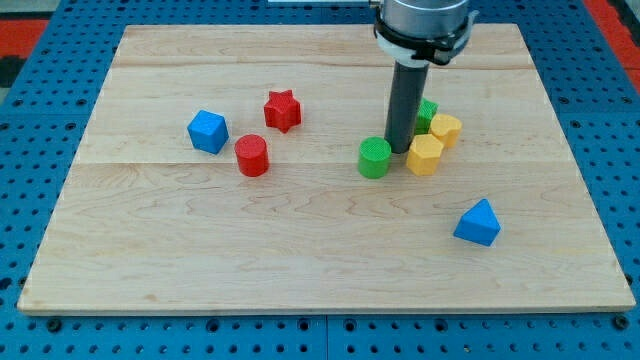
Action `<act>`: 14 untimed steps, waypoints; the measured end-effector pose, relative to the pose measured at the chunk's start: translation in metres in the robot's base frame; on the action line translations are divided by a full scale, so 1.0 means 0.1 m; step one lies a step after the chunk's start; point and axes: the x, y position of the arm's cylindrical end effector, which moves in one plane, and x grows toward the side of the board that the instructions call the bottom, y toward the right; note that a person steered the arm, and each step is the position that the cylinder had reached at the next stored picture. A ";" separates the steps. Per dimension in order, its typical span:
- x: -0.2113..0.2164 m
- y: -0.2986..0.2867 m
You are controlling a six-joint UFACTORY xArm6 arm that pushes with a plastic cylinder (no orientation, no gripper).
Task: Push the green and yellow blocks towards the right side of the board
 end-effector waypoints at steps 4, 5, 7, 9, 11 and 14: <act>0.04 0.29; 0.06 0.08; -0.29 -0.55; -0.18 -0.94; 0.32 -0.68; 0.70 -1.23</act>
